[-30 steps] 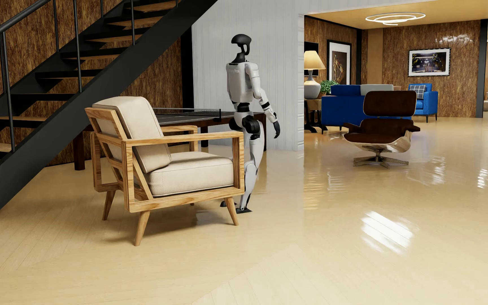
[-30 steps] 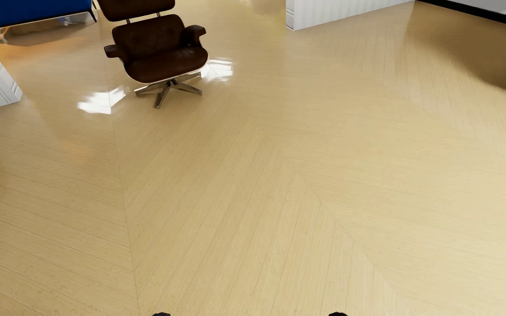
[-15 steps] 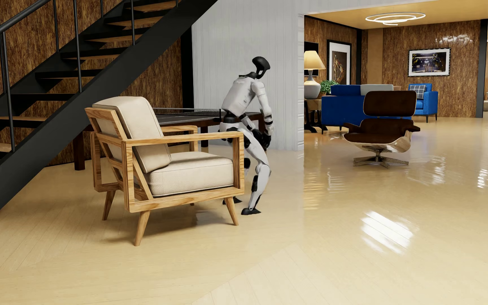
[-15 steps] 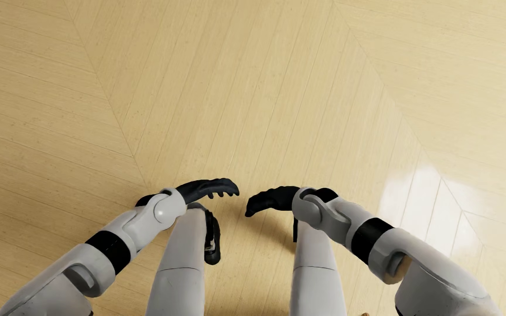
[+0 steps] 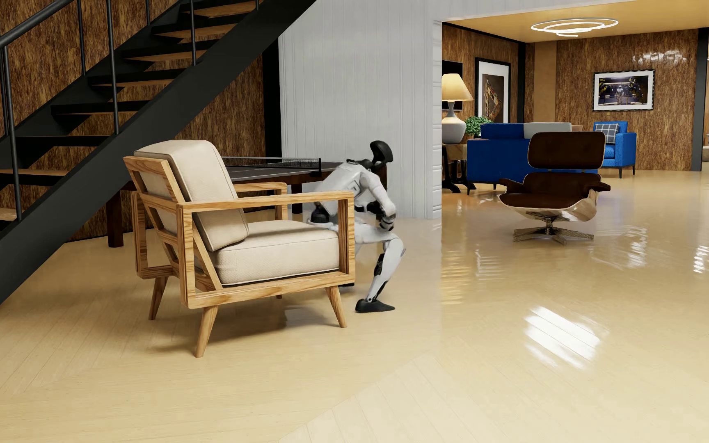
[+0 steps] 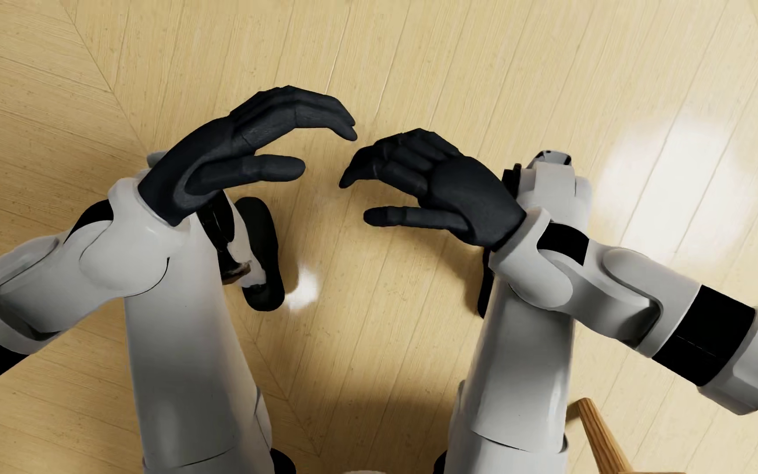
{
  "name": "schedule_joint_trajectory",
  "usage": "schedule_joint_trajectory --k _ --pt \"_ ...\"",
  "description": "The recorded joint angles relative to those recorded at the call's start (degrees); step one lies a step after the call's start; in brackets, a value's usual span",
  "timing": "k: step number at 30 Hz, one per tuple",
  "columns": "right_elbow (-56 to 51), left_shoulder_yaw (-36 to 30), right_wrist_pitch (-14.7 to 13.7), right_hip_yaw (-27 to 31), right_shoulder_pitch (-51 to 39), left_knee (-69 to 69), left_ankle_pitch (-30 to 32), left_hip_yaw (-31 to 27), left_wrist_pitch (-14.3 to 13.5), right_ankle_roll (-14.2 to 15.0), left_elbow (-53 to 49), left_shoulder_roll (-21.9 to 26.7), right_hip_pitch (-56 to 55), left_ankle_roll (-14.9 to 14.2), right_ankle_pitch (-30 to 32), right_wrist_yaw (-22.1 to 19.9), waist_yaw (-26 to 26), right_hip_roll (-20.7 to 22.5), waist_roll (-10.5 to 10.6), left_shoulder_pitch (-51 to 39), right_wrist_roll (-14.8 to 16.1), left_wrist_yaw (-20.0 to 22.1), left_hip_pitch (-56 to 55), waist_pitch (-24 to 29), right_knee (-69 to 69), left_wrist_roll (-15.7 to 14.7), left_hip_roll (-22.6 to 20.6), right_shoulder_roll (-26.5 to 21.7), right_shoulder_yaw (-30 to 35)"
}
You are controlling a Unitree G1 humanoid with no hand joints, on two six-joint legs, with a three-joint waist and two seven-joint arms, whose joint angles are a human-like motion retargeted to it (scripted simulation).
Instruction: Rest on the chair
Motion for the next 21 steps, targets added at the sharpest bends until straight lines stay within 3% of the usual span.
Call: schedule_joint_trajectory --k 5,10,14,17,21 --pt "7.65 5.84 1.63 -0.22 9.91 2.36 3.31 -0.25 3.08 0.03 7.45 -7.37 5.38 1.01 2.64 7.05 0.23 -0.73 -0.40 7.80 -2.01 -6.35 4.74 -2.81 2.19 3.47 0.19 7.41 -9.99" --pt "20.81 16.22 2.63 -1.28 19.59 2.30 4.39 0.33 5.23 -0.36 20.46 -23.14 14.06 1.90 3.81 14.16 0.61 -1.77 -0.52 18.83 -4.12 -11.69 13.34 -7.78 2.11 9.52 0.70 20.07 -19.50" --pt "29.82 22.47 3.11 -1.85 23.96 1.50 5.08 0.57 6.52 -0.94 30.48 -36.11 19.08 3.11 4.76 16.11 1.09 -1.63 0.12 23.65 -4.30 -10.38 17.73 -11.72 0.97 11.68 -0.06 27.64 -24.31" --pt "35.02 21.23 3.92 -2.23 25.17 1.25 5.68 0.82 7.08 -1.54 36.26 -38.46 22.25 4.65 5.19 15.02 1.36 -1.36 0.64 23.33 -2.90 -8.88 20.05 -13.99 0.36 11.29 -1.48 29.76 -24.98" --pt "41.93 22.12 7.17 -2.67 29.38 1.24 5.96 1.06 8.58 -2.11 43.94 -38.93 25.26 6.00 5.68 12.02 1.41 -0.90 1.22 25.80 1.86 -5.29 22.30 -16.99 -0.17 7.35 -2.31 31.66 -29.08"
